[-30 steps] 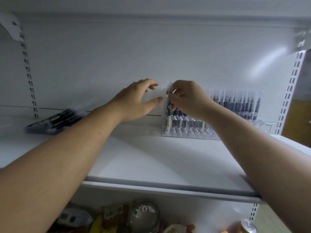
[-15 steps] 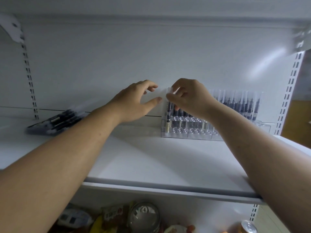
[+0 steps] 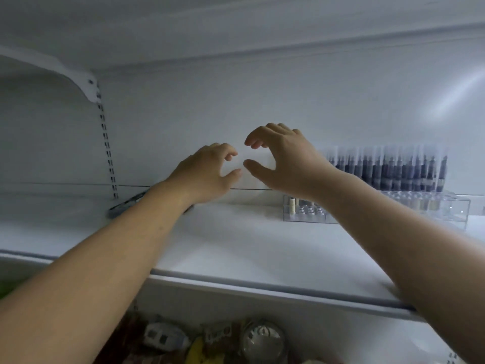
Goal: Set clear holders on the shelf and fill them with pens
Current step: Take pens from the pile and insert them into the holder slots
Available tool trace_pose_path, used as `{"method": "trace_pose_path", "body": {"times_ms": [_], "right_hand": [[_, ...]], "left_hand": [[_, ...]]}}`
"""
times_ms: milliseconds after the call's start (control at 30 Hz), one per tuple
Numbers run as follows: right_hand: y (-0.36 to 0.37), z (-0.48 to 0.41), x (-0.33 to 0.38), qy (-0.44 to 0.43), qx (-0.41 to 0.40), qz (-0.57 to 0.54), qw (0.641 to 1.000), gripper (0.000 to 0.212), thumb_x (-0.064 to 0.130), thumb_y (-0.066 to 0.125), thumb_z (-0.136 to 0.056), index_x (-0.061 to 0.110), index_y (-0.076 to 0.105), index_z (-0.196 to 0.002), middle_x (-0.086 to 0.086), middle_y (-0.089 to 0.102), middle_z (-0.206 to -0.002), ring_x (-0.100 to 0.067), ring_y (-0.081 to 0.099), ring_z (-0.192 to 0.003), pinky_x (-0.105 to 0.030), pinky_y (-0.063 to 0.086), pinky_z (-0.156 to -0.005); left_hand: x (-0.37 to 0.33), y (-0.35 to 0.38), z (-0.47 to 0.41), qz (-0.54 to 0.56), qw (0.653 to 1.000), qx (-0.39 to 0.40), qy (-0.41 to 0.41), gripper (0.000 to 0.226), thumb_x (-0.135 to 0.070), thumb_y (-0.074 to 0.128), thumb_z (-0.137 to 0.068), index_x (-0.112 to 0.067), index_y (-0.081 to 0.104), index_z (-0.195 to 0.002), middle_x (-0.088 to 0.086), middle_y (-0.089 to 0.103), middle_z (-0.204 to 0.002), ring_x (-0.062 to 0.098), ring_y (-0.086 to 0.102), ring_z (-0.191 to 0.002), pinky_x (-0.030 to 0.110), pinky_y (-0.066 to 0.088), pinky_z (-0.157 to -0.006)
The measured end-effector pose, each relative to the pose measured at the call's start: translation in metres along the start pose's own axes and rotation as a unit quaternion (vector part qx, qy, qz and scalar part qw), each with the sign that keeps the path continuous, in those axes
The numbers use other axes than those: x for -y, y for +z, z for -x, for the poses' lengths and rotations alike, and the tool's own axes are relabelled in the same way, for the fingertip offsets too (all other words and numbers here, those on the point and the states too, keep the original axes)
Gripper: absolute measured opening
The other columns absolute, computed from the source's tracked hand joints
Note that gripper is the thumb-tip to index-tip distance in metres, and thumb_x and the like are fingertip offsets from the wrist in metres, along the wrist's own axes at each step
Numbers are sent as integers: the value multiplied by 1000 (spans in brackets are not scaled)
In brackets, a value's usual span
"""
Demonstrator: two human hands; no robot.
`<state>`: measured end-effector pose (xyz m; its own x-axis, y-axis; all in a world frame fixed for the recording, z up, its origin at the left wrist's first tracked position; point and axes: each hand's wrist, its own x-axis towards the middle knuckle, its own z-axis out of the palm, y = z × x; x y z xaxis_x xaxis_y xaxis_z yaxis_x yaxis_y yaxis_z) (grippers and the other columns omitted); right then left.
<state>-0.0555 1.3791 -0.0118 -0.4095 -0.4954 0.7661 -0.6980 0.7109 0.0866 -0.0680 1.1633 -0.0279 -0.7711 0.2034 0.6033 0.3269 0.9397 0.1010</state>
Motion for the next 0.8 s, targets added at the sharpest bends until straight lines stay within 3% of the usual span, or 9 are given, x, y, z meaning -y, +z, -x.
{"method": "trace_pose_path", "body": {"times_ms": [200, 333, 533, 667, 733, 800], "right_hand": [[29, -3, 46, -70, 78, -30, 994, 44, 49, 59, -100, 28, 54, -139, 7, 62, -131, -14, 57, -118, -31, 39, -103], [36, 2, 55, -87, 110, -36, 989, 46, 48, 58, -101, 28, 52, -142, 7, 60, -133, -9, 48, -104, -25, 31, -92], [34, 5, 43, -67, 114, -50, 990, 42, 46, 59, -100, 27, 54, -138, 9, 62, -128, -10, 53, -106, -26, 33, -90], [34, 8, 35, -48, 140, -43, 988, 39, 44, 60, -101, 27, 56, -136, 9, 62, -123, -8, 47, -101, -27, 32, -89], [33, 9, 32, -38, 150, -48, 987, 37, 43, 60, -101, 27, 57, -134, 9, 63, -122, -12, 53, -108, -29, 36, -91], [31, 10, 30, -32, 156, -47, 986, 34, 42, 60, -101, 27, 59, -132, 9, 63, -120, -14, 56, -114, -30, 39, -96]], "left_hand": [[71, -15, 41, -71, 985, 93, -129, 63, -62, 69, -85, -21, 58, -132, -3, 60, -125, 17, 59, -106, 37, 51, -95], [91, -12, 50, -136, 967, 146, -158, 45, -60, 72, -83, -16, 60, -85, 1, 63, -85, 18, 58, -75, 31, 44, -64], [77, -10, 42, -132, 963, 156, -178, 42, -45, 79, -81, -13, 57, -63, 1, 54, -60, 21, 55, -63, 28, 38, -55], [70, -11, 36, -106, 957, 171, -208, 30, -31, 79, -77, -9, 65, -63, -4, 65, -51, 17, 66, -58, 25, 48, -55], [67, -12, 35, -102, 953, 186, -215, 24, -29, 77, -77, -7, 72, -70, 0, 71, -57, 17, 72, -63, 31, 59, -63], [62, -13, 34, -114, 949, 201, -215, 26, -32, 73, -81, -7, 71, -78, 6, 74, -70, 22, 73, -71, 34, 59, -68]]}}
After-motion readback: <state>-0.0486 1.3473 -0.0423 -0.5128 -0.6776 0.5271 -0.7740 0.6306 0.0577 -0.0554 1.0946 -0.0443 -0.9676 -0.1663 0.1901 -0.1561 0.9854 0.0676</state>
